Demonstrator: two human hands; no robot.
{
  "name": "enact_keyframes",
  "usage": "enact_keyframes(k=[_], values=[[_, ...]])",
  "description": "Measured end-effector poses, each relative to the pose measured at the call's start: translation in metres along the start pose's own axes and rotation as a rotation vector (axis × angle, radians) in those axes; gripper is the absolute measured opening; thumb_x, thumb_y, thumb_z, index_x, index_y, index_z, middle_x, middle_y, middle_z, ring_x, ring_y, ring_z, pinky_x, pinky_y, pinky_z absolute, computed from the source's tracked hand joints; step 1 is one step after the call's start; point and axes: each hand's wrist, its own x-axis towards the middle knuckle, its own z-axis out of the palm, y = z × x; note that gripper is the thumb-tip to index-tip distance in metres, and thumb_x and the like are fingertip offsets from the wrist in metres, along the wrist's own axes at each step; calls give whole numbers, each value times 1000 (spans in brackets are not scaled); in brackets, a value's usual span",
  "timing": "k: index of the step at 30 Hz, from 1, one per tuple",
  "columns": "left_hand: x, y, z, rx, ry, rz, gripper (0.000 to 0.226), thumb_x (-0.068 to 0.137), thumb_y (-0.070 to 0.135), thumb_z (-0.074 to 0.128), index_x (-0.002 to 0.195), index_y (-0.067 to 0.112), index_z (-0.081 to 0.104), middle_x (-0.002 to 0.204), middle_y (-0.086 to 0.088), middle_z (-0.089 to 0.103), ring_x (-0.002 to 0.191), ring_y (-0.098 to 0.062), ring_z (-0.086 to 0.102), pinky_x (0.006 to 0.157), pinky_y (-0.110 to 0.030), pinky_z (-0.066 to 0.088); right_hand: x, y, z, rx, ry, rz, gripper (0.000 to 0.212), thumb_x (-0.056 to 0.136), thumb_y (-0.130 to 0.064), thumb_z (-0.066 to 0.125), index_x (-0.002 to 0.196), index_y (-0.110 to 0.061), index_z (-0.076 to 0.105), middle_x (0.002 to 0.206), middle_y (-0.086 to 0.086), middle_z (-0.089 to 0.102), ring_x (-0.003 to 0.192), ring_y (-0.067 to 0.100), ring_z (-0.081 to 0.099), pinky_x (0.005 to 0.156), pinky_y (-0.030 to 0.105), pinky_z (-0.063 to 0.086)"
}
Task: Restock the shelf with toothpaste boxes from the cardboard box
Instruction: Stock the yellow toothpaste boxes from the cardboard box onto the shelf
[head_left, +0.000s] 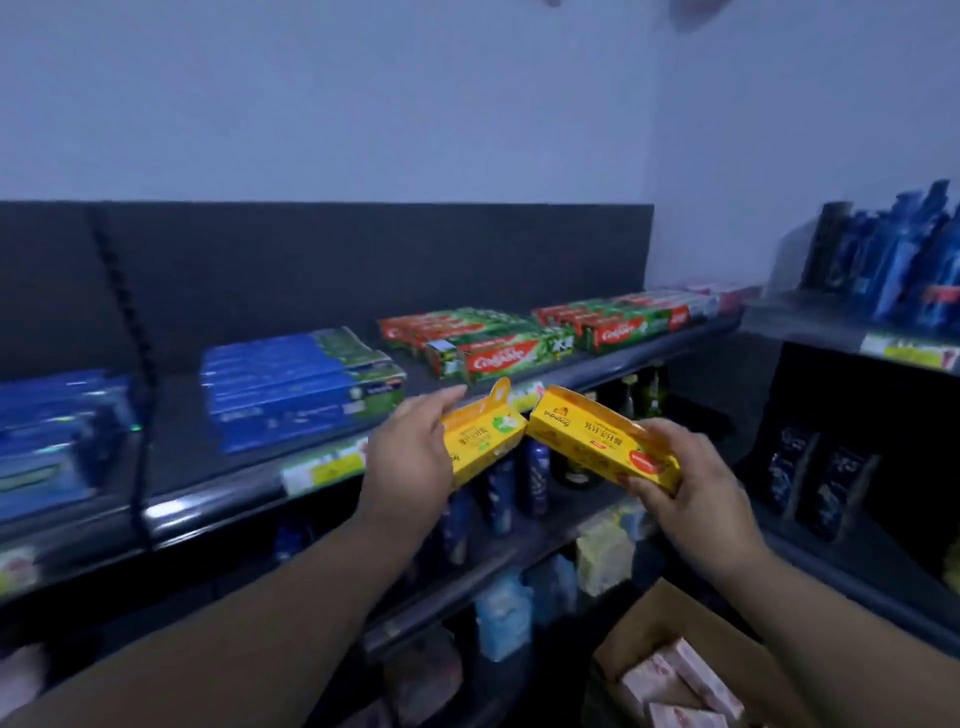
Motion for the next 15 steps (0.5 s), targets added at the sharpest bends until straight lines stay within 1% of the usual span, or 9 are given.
enact_keyframes(k=[2,5,9,13,15], values=[[-10,-7,-55,-18,81,-30,42,95,-1,45,128,21,61,126,3,61,115,-11,54,91,-8,32,-7,-49,9,40,-7,-33,55,85,-17,73,130,-36,48,109,-6,48,88,14,50,71,31,40],[-28,-18,-140,-42,210,-56,39,94,0,49,122,22,64,117,6,65,107,-8,59,89,-9,36,-18,-126,29,110,-23,-136,57,84,-17,73,133,-32,47,112,-5,47,90,12,48,73,30,39],[-59,-35,-252,25,356,-84,39,92,-3,51,119,21,66,108,10,63,98,-2,55,79,7,30,-35,-228,60,260,-45,-248,58,82,-14,75,130,-33,50,110,-7,48,91,12,49,75,29,40],[-91,-57,-347,138,459,-114,40,91,-3,52,118,22,67,108,11,63,99,-4,56,80,5,31,-51,-316,95,370,-119,-347,56,82,-13,75,128,-33,51,111,-7,50,93,11,50,76,27,39],[-106,-69,-386,185,513,-136,39,91,-3,53,118,21,67,108,10,63,98,-5,57,79,6,31,-58,-355,113,416,-155,-395,55,82,-13,76,128,-33,52,110,-6,51,92,11,51,75,26,39]])
